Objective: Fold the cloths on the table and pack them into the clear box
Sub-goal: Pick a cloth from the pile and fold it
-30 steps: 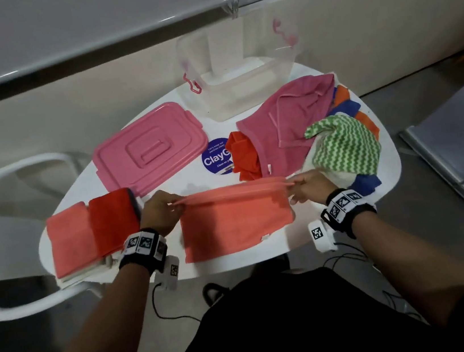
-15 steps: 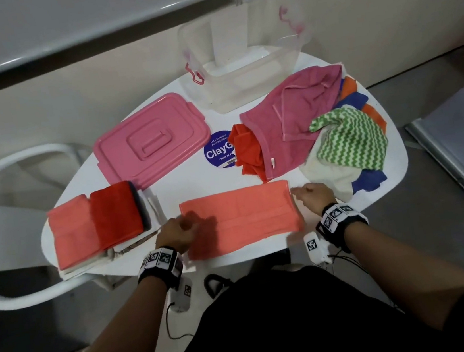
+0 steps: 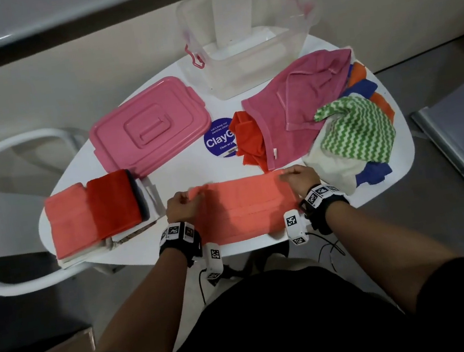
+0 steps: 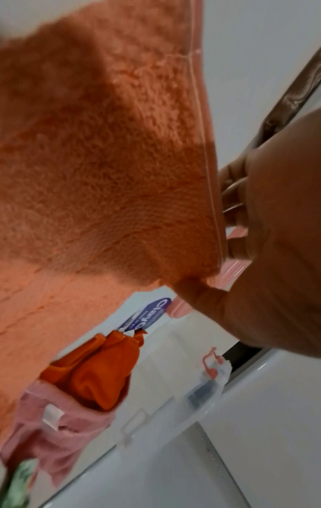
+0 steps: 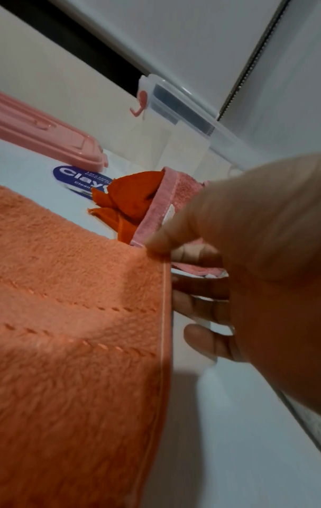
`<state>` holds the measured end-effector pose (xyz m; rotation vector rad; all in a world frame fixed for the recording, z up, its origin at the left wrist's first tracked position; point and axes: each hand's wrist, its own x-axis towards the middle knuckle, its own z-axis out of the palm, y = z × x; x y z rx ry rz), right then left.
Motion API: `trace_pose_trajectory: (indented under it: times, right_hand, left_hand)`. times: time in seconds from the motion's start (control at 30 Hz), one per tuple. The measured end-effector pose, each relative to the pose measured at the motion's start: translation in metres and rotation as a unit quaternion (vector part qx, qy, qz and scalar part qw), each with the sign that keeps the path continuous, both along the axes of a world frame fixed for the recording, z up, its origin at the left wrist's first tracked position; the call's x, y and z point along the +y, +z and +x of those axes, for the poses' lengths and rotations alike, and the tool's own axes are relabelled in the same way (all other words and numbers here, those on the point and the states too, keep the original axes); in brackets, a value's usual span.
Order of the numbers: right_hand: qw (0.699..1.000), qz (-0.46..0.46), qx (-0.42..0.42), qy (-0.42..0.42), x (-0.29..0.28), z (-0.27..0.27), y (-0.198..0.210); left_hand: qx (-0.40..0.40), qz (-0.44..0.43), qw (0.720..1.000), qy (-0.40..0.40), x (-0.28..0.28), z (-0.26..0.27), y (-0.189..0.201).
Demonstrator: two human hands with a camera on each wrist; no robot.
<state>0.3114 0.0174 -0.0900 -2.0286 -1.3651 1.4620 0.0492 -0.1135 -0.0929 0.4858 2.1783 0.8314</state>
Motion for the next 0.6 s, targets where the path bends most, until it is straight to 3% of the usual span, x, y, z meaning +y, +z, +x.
trace_pose_trajectory:
  times: [0.17,0.3,0.4,0.47,0.6]
  right_hand:
    - [0.989,-0.005,0.133,-0.064,0.009,0.010,0.017]
    - [0.952,0.006,0.278,-0.130,0.023,0.019,0.039]
    - [0.923,0.016,0.361,-0.135,0.032,0.025,0.056]
    - [0.918,0.024,0.373,-0.131,0.036,0.027,0.063]
    - [0.938,0.034,0.324,-0.121,0.036,0.031,0.064]
  left_hand:
    - [-0.113,0.139,0.982,0.059,0.000,-0.011,0.020]
    - [-0.176,0.217,0.958,0.065,0.005,-0.032,0.048]
    - [-0.208,0.267,0.939,0.057,0.013,-0.042,0.068]
    - [-0.217,0.290,0.931,0.054,0.013,-0.048,0.078]
    - [-0.213,0.299,0.930,0.029,0.008,-0.049,0.082]
